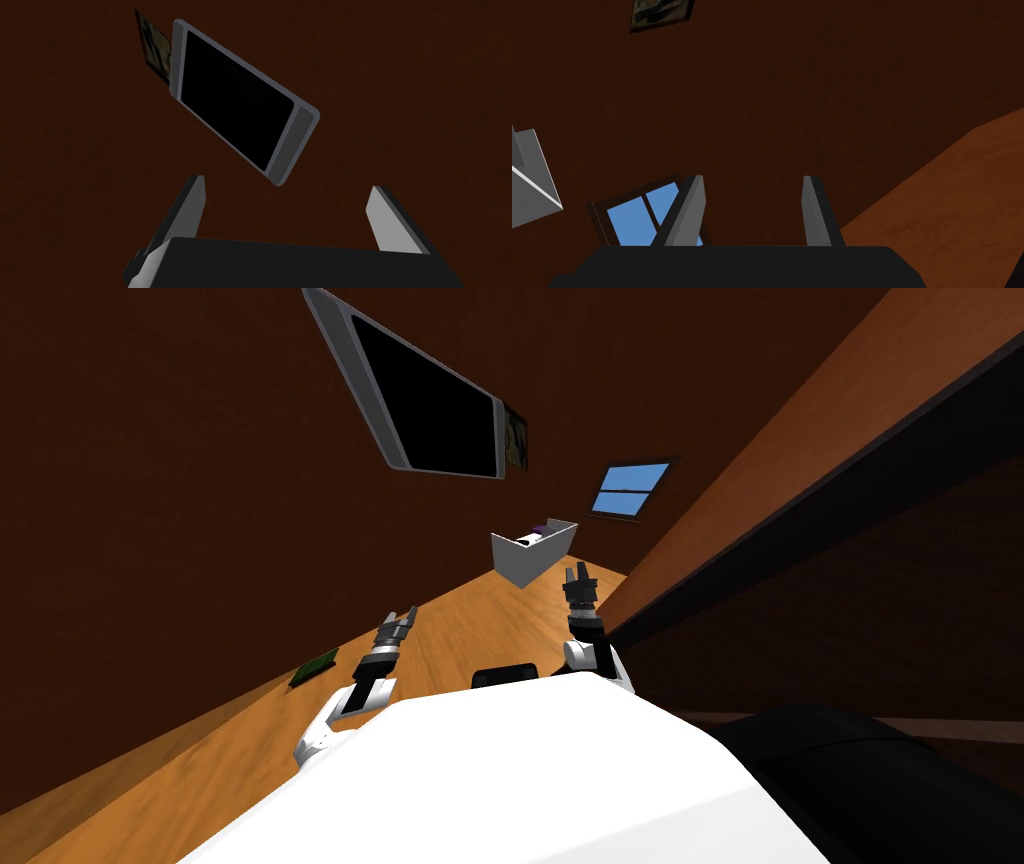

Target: Push the door open

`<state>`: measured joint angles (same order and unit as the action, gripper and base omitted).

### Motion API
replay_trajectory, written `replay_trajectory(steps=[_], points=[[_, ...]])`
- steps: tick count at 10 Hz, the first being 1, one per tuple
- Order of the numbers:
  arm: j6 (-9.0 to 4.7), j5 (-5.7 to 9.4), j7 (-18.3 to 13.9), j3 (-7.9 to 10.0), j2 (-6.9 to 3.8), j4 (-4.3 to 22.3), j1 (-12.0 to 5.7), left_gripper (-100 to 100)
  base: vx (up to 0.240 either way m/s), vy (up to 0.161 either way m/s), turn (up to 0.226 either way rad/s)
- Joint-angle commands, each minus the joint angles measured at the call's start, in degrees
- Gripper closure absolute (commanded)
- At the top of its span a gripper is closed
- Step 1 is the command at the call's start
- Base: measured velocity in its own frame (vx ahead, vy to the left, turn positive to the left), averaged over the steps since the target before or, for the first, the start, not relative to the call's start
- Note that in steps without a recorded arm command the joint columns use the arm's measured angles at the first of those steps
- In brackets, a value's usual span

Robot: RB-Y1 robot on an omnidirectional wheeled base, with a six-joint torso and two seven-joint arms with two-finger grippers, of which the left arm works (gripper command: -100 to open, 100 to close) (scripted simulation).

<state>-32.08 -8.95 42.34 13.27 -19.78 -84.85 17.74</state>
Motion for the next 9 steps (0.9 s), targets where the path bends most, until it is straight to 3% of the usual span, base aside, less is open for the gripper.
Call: replay_trajectory(steps=[1,9], points=[[0.03,-0.61,-0.11,0.43,0.16,0.09,-0.20,-100,-0.064,-0.093,0.118],[0.15,-6.39,-1.10,4.49,1.68,1.19,-2.34,-100,-0.090,-0.168,0.133]])
